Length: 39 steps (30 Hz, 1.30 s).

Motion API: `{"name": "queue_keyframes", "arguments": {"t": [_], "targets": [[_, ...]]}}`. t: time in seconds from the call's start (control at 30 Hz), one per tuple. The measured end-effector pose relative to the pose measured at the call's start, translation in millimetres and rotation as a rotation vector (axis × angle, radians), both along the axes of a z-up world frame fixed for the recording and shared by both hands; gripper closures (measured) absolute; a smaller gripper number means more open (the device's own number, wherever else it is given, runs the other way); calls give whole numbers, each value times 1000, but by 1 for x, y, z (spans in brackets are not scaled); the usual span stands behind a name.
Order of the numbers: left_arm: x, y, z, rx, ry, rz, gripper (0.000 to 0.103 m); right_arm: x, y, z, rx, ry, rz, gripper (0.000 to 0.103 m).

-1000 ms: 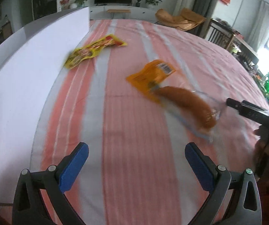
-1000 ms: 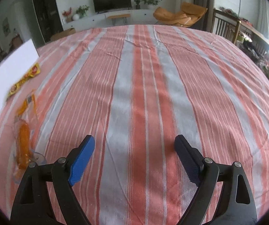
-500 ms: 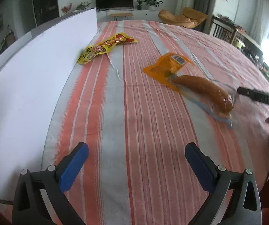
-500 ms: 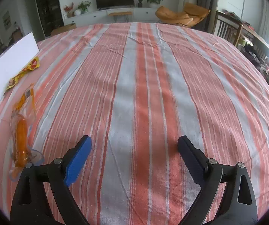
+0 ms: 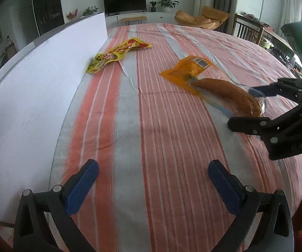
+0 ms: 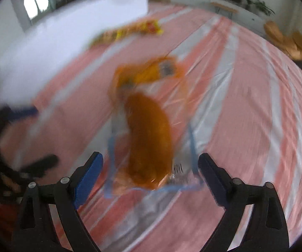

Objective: Organize snacks
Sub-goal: 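Bring right tool over the orange sausage pack and lower it, then hold right tool at the sausage pack while left tool moves to the yellow spicy-strip pack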

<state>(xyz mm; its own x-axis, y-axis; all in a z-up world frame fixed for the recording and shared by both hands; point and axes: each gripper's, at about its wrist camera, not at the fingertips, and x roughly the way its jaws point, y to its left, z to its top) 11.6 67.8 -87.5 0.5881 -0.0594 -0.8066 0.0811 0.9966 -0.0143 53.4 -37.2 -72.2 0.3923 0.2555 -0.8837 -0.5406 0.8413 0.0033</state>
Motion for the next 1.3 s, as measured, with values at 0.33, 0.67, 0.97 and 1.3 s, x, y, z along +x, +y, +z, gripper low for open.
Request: {"name": "queue_keyframes", "arguments": {"t": [0.33,0.67,0.97,1.3], "targets": [[1,-1,0,3,-1,13,0,32,-57,-9,33,-81,-250,12],[8,-3,0,5,49,30,0,42,-119,-4,85,-125,-449,9],[29,-13,21,-30,106,-37,0,43,-116,-4,46,-128,-450,8],[172,-28,62,103,132,-122,0,43,-117,-3,46,-128,-450,8]]}}
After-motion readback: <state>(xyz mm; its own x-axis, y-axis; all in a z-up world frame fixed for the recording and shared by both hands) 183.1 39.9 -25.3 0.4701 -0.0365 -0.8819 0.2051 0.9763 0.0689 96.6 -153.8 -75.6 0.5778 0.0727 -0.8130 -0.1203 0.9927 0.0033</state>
